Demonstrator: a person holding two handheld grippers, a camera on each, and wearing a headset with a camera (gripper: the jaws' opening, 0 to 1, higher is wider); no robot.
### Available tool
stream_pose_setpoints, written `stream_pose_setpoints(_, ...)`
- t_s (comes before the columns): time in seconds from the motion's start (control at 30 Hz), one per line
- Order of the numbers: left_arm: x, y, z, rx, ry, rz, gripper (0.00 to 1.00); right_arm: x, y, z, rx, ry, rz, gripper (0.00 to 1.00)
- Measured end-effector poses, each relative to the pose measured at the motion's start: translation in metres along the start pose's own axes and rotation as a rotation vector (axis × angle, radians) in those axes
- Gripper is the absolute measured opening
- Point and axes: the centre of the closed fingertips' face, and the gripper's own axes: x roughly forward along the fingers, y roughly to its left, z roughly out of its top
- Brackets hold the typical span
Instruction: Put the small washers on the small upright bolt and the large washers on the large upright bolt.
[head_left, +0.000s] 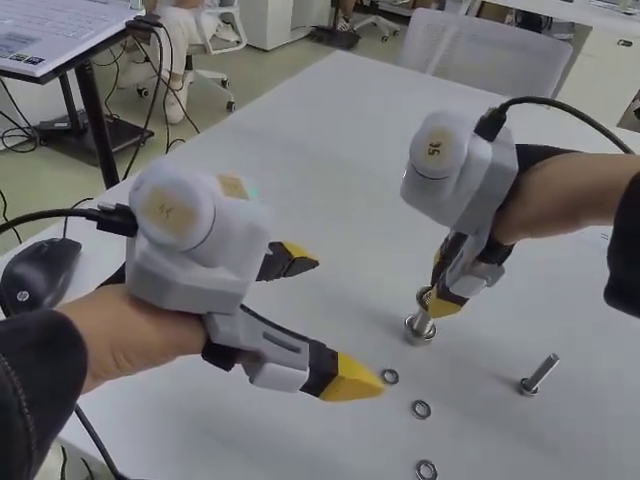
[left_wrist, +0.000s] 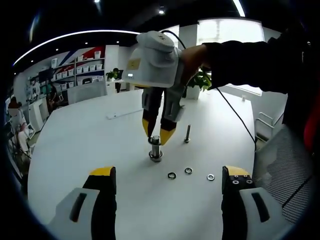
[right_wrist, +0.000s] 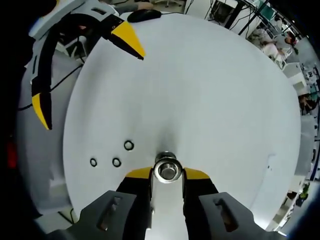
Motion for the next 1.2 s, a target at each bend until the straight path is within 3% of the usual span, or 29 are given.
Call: stream_pose_setpoints(1.2, 0.002, -0.001, -0.002, -0.003, 0.005, -0.007, 0.87, 0.044, 0.0, -0.004, 0.01, 0.027, 0.028, 0.24)
